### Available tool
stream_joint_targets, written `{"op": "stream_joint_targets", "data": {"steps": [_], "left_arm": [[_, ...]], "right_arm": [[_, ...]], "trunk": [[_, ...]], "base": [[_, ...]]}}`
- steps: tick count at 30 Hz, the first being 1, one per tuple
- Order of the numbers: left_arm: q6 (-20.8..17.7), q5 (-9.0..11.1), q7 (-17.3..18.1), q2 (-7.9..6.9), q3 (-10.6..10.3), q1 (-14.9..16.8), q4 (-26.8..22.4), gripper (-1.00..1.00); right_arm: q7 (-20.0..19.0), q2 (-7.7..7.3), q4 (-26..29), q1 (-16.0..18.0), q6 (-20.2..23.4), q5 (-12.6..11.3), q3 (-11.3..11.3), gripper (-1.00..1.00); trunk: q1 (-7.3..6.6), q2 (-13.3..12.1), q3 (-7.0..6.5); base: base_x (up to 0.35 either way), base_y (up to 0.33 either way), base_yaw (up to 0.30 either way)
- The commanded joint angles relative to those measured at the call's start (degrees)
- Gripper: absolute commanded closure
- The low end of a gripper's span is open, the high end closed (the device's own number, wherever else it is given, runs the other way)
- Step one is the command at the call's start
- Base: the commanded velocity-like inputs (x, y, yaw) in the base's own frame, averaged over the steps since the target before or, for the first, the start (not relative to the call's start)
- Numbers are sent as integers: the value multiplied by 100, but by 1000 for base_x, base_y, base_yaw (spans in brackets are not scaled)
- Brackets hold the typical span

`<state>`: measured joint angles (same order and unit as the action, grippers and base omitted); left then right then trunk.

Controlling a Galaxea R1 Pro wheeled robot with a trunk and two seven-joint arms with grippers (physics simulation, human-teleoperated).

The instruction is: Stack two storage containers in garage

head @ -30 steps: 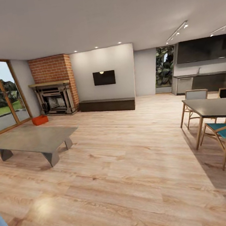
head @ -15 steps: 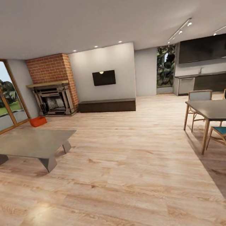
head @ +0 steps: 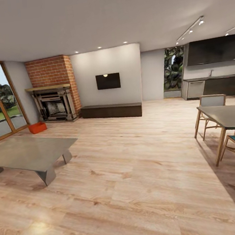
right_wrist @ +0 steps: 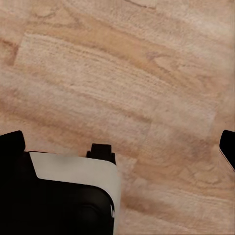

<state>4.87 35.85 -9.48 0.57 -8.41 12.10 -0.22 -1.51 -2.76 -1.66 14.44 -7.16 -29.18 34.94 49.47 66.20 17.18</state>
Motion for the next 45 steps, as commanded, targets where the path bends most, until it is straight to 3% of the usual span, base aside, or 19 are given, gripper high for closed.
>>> {"op": "stream_joint_targets", "data": {"steps": [1, 5, 14, 16, 18, 24, 45], "left_arm": [[14, 139, -17, -7, -35, 3, -2, -100], [1, 291, -11, -14, -14, 3, -4, -100], [-28, 272, -10, 13, -41, 3, -5, -100], [-32, 186, -7, 33, -44, 3, -5, -100], [-52, -125, -2, 98, -46, 3, -5, -100], [-72, -494, -1, 150, -46, 3, -3, -100], [-74, -524, -3, 154, -44, 3, -5, -100]], "right_arm": [[-16, 3, -17, 7, -31, -54, 48, -100], [-16, 4, -14, 7, -31, -51, 48, -100], [-16, 10, -12, 7, -31, -45, 51, -100], [-16, 11, -15, 7, -31, -44, 51, -100], [-16, 12, -15, 7, -31, -44, 54, -100], [-16, 13, -14, 7, -31, -44, 57, -100], [-25, 81, -17, 7, -15, -50, 61, -100]], "trunk": [[4, 4, 7], [4, 4, 7], [4, 4, 7], [4, 4, 7], [4, 4, 7], [4, 4, 7], [4, 4, 7]], "base": [[325, 0, 0], [325, 0, 0], [325, 0, 0], [325, 0, 0], [325, 0, 0], [325, 0, 0], [325, 0, 0]]}}
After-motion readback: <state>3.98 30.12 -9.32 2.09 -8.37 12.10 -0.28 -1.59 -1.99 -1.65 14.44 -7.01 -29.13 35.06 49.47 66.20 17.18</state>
